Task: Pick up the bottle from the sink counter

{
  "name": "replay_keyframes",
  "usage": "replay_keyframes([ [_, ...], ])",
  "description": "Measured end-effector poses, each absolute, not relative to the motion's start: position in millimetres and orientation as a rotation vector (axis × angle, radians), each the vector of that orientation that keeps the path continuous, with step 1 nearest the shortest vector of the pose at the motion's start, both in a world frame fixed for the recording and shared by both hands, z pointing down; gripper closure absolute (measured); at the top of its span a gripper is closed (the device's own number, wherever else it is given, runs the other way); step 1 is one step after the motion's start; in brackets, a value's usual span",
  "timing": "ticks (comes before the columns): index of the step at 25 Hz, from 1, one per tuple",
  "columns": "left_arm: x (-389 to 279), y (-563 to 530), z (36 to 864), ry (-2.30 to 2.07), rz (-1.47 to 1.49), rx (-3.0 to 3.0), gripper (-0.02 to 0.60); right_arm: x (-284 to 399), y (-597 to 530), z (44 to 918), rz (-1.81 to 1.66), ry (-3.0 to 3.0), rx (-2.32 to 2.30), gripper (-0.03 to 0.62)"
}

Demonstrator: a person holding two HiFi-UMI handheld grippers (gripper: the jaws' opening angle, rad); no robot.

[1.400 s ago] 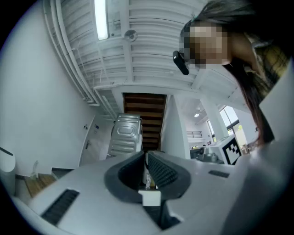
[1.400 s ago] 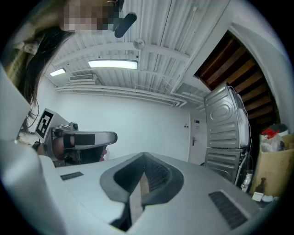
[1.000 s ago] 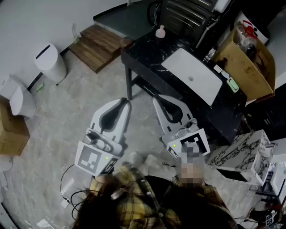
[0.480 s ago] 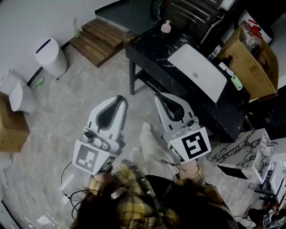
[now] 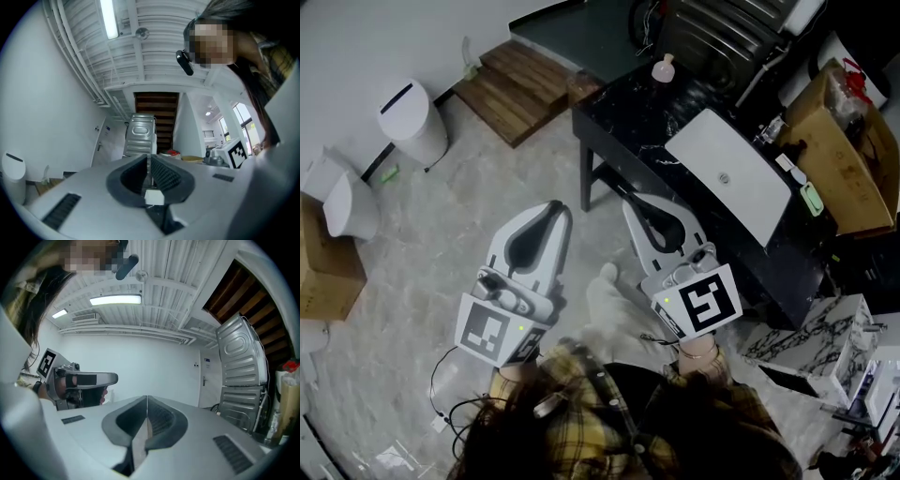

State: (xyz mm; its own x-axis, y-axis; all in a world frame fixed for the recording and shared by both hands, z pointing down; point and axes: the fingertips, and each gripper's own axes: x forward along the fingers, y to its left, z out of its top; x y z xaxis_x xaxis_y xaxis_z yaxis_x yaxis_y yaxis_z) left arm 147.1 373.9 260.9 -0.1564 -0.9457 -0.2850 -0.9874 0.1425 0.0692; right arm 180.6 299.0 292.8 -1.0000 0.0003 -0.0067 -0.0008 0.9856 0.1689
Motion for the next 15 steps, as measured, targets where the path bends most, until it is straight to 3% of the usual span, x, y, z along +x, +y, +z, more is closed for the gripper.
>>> replay_keyframes([
  [15,55.7,221.0,226.3,2.176,0.289,-1.959,0.543,86.9,156.3,259.0,0.219,3.085,-0.034,0.577],
])
